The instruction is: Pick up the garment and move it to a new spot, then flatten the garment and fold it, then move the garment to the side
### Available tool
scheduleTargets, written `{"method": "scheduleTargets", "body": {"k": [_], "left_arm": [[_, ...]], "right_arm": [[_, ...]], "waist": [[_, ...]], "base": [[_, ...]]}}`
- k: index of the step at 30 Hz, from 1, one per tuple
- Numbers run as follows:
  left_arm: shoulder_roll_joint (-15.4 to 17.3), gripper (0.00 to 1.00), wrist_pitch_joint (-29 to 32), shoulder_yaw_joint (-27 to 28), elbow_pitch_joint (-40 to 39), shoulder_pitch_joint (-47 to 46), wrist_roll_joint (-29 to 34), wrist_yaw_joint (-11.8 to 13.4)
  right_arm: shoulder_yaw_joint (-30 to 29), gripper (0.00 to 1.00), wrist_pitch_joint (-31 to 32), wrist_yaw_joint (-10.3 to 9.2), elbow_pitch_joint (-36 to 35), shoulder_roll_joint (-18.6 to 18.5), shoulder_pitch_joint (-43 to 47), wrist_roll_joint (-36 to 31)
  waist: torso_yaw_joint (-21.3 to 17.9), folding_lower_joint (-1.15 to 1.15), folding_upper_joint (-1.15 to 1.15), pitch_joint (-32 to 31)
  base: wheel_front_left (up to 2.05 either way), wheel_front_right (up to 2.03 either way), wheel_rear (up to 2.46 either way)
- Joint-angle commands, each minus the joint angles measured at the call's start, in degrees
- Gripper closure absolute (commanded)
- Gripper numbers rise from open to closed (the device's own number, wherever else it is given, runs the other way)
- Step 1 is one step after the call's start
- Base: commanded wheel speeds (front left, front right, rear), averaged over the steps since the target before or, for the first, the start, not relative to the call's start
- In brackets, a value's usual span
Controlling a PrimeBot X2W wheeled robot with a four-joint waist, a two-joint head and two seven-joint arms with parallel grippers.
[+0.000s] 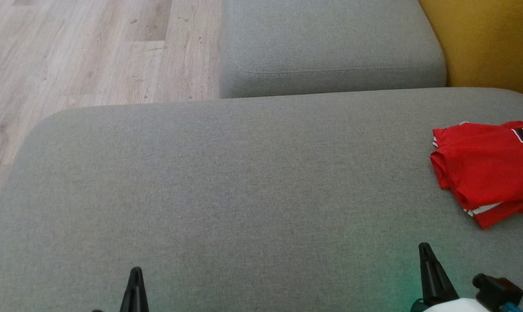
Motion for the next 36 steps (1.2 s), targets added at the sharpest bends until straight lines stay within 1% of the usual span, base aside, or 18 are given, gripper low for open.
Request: {"method": "scheduleTargets", "body": {"k": [1,36], "left_arm": [[0.6,1.0,0.2,1.2,-1.5,-2.9,-1.9,-0.5],[1.2,1.0,5.2,4.8,0.3,-8.6,-24.9,-3.2]], "right_arm": [[-0.2,1.0,0.3,-0.01,-1.8,-0.9,-3.0,2.1],[-2.3,1.0,5.3,-0.02,-1.9,-1.5,-7.6,26.0]], "waist": [[0.0,0.0,0.0,0.1],[-0.7,-0.01,0.0,1.6]], "base": [[0.0,0.0,0.0],[0.0,0.0,0.0]]}}
